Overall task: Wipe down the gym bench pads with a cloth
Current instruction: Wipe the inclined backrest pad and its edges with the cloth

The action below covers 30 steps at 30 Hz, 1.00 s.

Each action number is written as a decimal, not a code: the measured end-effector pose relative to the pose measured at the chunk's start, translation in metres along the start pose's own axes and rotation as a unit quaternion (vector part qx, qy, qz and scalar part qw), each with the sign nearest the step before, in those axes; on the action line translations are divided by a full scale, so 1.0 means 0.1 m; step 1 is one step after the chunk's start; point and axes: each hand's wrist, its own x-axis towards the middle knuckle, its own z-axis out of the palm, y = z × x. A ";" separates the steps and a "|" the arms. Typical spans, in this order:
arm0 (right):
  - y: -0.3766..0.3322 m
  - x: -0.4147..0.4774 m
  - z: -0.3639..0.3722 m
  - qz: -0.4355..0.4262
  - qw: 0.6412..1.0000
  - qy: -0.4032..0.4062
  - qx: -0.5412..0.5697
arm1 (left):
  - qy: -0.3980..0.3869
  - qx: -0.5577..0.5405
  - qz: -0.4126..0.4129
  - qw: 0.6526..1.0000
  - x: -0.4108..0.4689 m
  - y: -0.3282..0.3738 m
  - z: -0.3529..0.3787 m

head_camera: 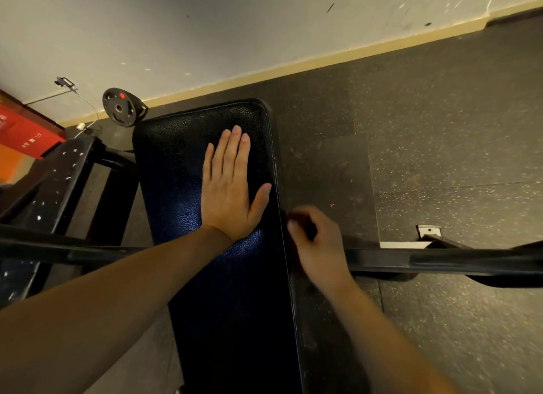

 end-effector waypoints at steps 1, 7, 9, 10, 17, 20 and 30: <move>0.14 -0.25 -0.03 0.052 0.998 -0.038 0.001 | 0.000 -0.005 0.000 1.000 0.00 0.00 0.00; -0.14 0.01 -0.06 0.009 0.997 -0.035 -0.070 | -0.001 -0.009 -0.003 1.000 0.00 0.01 0.00; -0.56 0.50 -0.01 -0.084 0.994 0.047 -0.058 | -0.007 -0.004 -0.003 1.000 0.00 0.00 0.00; -0.67 0.64 0.01 -0.109 0.991 0.071 -0.027 | -0.008 -0.003 -0.002 1.000 0.00 0.00 0.00; 0.15 -0.38 -0.04 0.086 0.993 -0.080 -0.019 | 0.004 -0.022 -0.006 1.000 0.01 0.01 0.01; -0.19 0.11 0.00 -0.004 0.999 -0.003 -0.046 | -0.001 -0.021 -0.006 1.000 0.01 0.01 0.00; -0.20 0.12 0.05 0.017 1.000 -0.002 -0.015 | 0.002 -0.023 -0.007 1.000 0.00 0.00 0.01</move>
